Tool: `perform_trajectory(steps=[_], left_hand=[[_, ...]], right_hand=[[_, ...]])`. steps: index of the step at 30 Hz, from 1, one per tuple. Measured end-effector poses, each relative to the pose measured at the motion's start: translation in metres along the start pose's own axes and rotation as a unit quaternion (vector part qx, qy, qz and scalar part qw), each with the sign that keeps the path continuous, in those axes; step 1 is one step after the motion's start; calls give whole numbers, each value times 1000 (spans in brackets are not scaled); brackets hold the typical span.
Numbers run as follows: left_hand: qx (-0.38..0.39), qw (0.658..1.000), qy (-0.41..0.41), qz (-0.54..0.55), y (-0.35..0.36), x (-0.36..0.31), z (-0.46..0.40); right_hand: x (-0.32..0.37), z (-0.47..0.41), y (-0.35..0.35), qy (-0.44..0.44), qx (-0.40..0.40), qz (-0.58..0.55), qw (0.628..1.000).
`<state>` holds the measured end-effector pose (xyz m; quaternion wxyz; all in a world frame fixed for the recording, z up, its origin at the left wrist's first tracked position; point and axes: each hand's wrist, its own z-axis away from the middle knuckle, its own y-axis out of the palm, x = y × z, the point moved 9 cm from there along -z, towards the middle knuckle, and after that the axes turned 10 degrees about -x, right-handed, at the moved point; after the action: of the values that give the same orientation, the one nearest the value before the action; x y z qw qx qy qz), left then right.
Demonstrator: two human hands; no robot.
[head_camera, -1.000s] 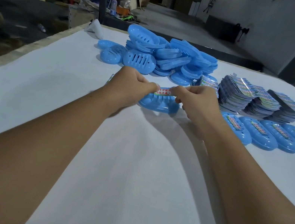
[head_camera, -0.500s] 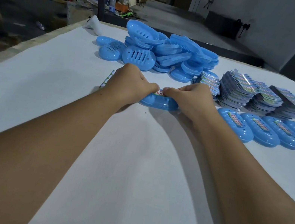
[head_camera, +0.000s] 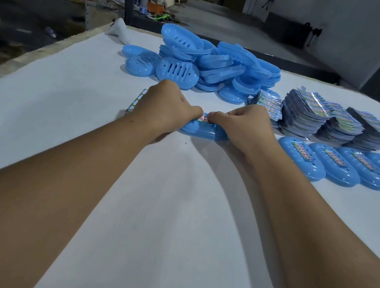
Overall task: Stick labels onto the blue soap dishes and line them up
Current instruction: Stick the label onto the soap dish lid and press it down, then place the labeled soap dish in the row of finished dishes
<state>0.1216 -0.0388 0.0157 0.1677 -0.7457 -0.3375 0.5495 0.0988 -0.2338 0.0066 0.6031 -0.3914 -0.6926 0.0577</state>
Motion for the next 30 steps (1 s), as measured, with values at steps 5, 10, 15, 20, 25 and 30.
perform_trajectory(steps=[5, 10, 15, 20, 25, 30], left_hand=[[-6, 1000, 0, -7, 0, -1, 0], [-20, 999, 11, -34, -2, -3, 1], [-40, 994, 45, -86, -3, -10, 3], [-58, 982, 99, -147, -5, -22, 6], [-88, 964, 159, -193, -10, -36, 10], [-94, 962, 162, -196, -11, -35, 9]], right_hand=[[0, -1, 0, -1, 0, 12, 1000], [0, -2, -1, -5, -6, 23, 1000], [6, 1, -2, -21, -12, 57, 998], [14, 7, -7, -31, -23, 100, 994], [20, 10, -11, -55, -47, 120, 990], [10, 5, -9, -15, -37, 100, 994]])
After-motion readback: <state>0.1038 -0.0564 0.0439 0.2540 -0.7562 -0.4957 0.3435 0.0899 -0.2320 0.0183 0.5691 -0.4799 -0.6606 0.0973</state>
